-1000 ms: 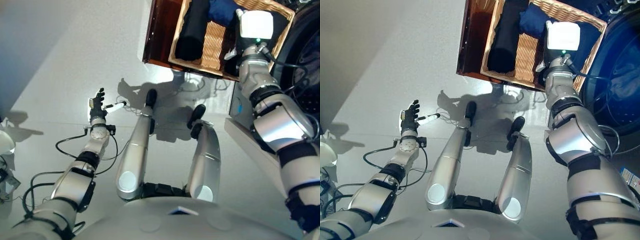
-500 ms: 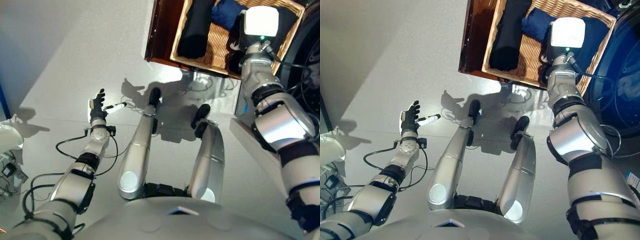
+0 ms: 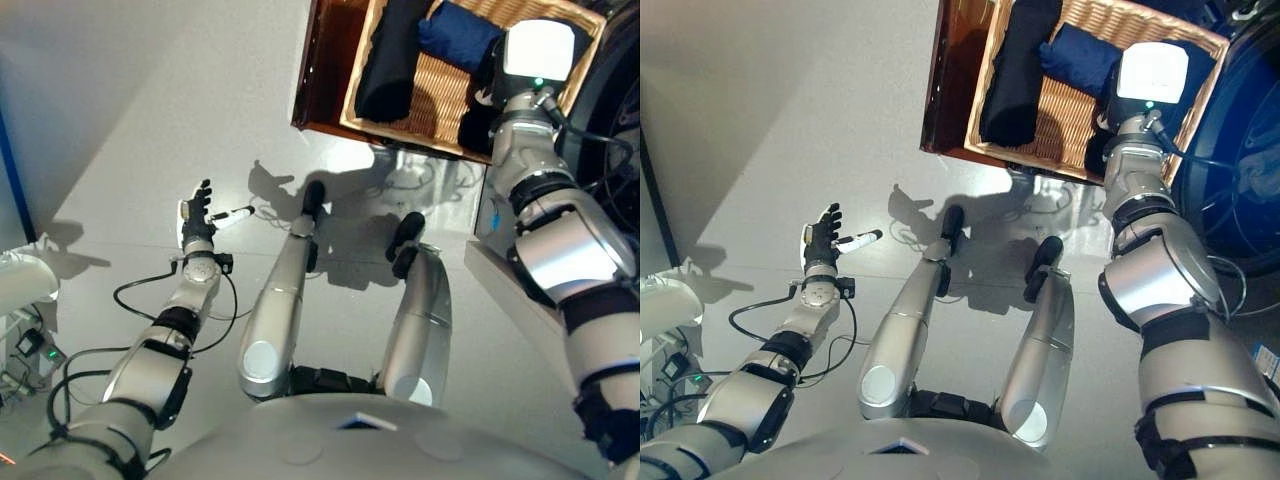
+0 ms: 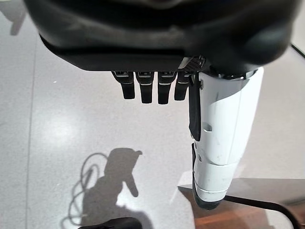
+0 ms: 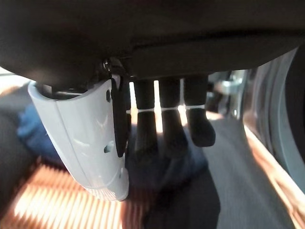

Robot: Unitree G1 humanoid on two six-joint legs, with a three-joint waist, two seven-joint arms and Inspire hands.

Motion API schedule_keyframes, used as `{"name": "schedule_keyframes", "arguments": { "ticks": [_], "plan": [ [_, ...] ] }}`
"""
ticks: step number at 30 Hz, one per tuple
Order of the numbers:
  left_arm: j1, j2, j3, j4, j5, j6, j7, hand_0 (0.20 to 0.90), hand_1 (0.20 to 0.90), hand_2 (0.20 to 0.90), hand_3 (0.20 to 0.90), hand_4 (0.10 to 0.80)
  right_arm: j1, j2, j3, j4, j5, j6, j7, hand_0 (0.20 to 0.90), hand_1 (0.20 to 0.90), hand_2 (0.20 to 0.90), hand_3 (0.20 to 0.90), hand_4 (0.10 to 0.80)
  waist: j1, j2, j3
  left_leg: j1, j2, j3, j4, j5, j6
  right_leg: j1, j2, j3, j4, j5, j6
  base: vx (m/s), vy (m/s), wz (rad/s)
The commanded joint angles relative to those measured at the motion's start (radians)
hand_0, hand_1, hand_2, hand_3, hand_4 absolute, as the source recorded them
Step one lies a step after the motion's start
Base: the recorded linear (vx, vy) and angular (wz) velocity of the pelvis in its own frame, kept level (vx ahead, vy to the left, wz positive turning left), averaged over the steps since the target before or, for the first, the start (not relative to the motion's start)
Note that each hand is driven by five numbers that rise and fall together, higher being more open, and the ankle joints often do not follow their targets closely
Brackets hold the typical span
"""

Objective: Pick up the clothes and place them into the washing machine

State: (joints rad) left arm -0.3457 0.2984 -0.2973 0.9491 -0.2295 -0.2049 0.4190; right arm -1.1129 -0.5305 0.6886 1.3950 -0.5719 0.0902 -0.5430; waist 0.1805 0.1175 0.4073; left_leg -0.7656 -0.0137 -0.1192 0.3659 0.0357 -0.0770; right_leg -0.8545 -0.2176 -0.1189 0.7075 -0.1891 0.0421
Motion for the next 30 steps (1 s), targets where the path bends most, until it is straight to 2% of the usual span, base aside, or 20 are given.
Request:
{"name": "schedule_keyframes", "arguments": {
  "ticks": [1,2,11,15,16,17,24,30],
  "plan": [
    [0.036,0.021,0.021,0.004,0.015,-0.042,0.05,0.9,0.9,0.9,0.9,0.8,-0.045,-0.085,-0.011,-0.056,0.045,0.004,-0.07,0.2,0.2,0.2,0.2,0.3,-0.013,0.007,-0.046,0.04,-0.035,0.051,0.024,-0.084,-0.009,0.101,0.058,0.043,-0.18,0.086,0.056,-0.074,0.01,-0.08],
    [0.034,0.021,0.024,0.013,0.014,-0.04,0.048,0.9,0.9,0.9,0.9,0.8,-0.047,-0.085,-0.016,-0.072,0.054,-0.002,-0.074,0.2,0.2,0.2,0.2,0.3,-0.016,0.006,-0.046,0.039,-0.034,0.053,0.005,-0.047,-0.007,0.105,0.059,0.039,-0.206,0.125,0.051,0.01,-0.004,-0.06],
    [0.067,0.02,0.044,0.037,0.021,-0.035,0.027,0.9,0.9,0.9,0.9,0.8,-0.022,-0.078,-0.053,-0.192,0.125,-0.052,-0.074,0.2,0.2,0.2,0.2,0.3,-0.05,-0.014,-0.057,0.165,-0.025,0.077,-0.088,-0.022,-0.003,0.221,0.083,0.066,-0.316,0.165,0.056,0.01,0.01,-0.14],
    [0.074,0.021,0.057,0.038,0.013,-0.036,0.021,0.9,0.9,0.9,0.9,0.8,-0.006,-0.076,-0.061,-0.203,0.127,-0.062,-0.066,0.2,0.2,0.2,0.2,0.3,-0.055,-0.016,-0.056,0.173,-0.026,0.08,-0.089,-0.019,-0.001,0.229,0.083,0.068,-0.332,0.175,0.055,-0.018,-0.005,-0.19],
    [0.068,0.022,0.06,0.049,0.01,-0.038,0.02,0.9,0.9,0.9,0.9,0.8,0.001,-0.068,-0.066,-0.202,0.139,-0.07,-0.058,0.716,0.716,0.716,0.716,0.669,-0.056,-0.018,-0.056,0.17,-0.023,0.082,-0.087,-0.018,-0.001,0.229,0.085,0.069,-0.338,0.178,0.057,-0.026,-0.033,-0.06],
    [0.065,0.022,0.059,0.057,0.011,-0.037,0.02,0.9,0.9,0.9,0.9,0.8,0.004,-0.063,-0.061,-0.196,0.133,-0.068,-0.058,0.9,0.9,0.9,0.9,0.8,-0.055,-0.016,-0.055,0.164,-0.023,0.081,-0.081,-0.017,-0.001,0.226,0.084,0.066,-0.335,0.177,0.056,-0.036,-0.046,-0.08],
    [0.065,0.025,0.047,0.064,0.009,-0.035,0.024,0.9,0.9,0.9,0.9,0.8,-0.016,-0.065,-0.032,-0.183,0.073,-0.049,-0.073,0.9,0.9,0.9,0.9,0.8,-0.052,-0.008,-0.041,0.111,-0.02,0.074,-0.053,-0.014,-0.008,0.188,0.089,0.052,-0.316,0.171,0.052,-0.026,-0.025,0.02],
    [0.051,0.028,0.039,0.09,0.003,-0.029,0.045,0.9,0.9,0.9,0.9,0.8,-0.04,-0.065,-0.012,-0.131,0.047,-0.02,-0.085,0.9,0.9,0.9,0.9,0.8,-0.047,-0.018,-0.008,0.031,-0.012,0.064,0.01,-0.023,-0.014,0.13,0.088,0.031,-0.256,0.151,0.049,0.0,-0.035,0.15]
  ]
}}
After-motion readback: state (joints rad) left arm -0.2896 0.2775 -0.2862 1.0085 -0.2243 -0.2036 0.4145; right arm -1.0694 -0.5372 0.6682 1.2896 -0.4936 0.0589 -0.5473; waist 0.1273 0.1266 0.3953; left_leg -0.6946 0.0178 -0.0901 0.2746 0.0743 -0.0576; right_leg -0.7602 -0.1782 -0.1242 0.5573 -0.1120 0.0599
